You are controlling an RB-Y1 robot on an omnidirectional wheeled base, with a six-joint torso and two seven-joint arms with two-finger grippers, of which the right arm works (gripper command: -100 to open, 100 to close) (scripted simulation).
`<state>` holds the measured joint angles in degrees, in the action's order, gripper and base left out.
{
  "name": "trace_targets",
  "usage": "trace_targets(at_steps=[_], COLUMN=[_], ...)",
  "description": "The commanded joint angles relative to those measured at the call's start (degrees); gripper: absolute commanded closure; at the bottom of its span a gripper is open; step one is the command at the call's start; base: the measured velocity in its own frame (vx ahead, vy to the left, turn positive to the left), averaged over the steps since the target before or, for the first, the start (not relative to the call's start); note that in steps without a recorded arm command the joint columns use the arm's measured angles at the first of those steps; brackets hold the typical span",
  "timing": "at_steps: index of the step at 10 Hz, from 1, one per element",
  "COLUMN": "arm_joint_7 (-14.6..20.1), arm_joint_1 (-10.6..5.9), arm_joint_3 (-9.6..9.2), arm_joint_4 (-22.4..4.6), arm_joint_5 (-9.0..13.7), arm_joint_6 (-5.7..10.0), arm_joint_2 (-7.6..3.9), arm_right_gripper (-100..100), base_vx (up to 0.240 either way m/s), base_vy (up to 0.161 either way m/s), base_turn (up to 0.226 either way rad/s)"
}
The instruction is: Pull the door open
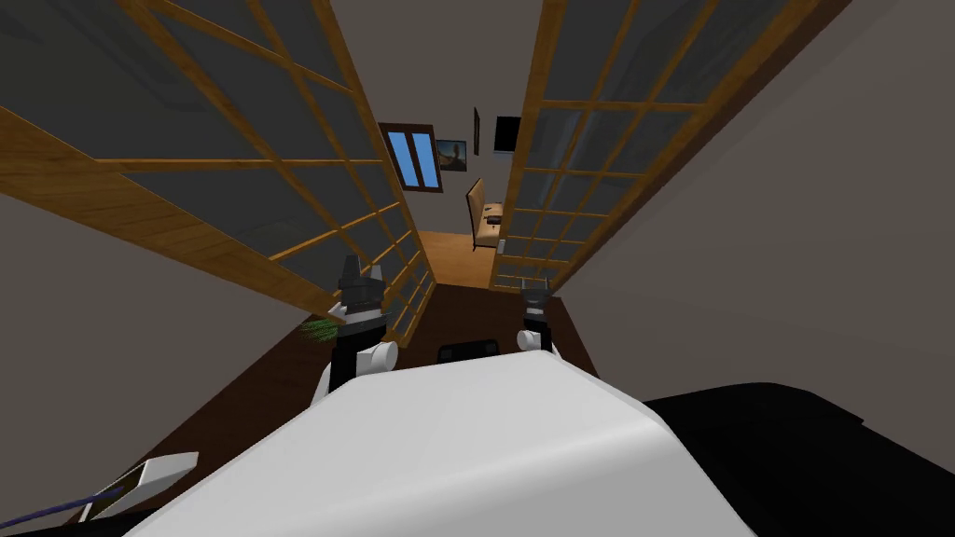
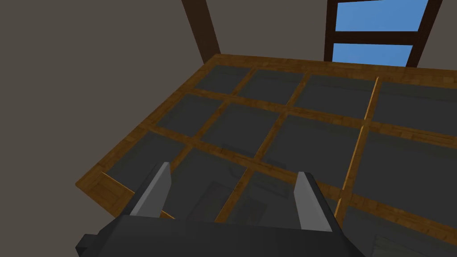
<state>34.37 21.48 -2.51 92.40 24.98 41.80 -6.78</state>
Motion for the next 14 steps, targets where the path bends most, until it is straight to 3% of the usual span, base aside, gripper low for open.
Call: trace_targets(at_steps=[1, 13, 14], arm_joint_7=[1.6, 12.3, 14.0], arm_joint_1=[-0.21, -3.15, -3.61], arm_joint_3=[0.00, -0.03, -0.03], arm_joint_4=[-1.5, -14.9, -17.0], arm_joint_5=[1.5, 12.2, 13.8], arm_joint_6=[0.56, 5.01, 5.70], arm_joint_2=[-0.25, -1.79, -1.99], arm_right_gripper=[-100, -100, -100], base_vx=[0.090, 0.096, 0.109], base_vy=[-0.028, -0.032, -0.059], base_turn=[0.199, 0.153, 0.268])
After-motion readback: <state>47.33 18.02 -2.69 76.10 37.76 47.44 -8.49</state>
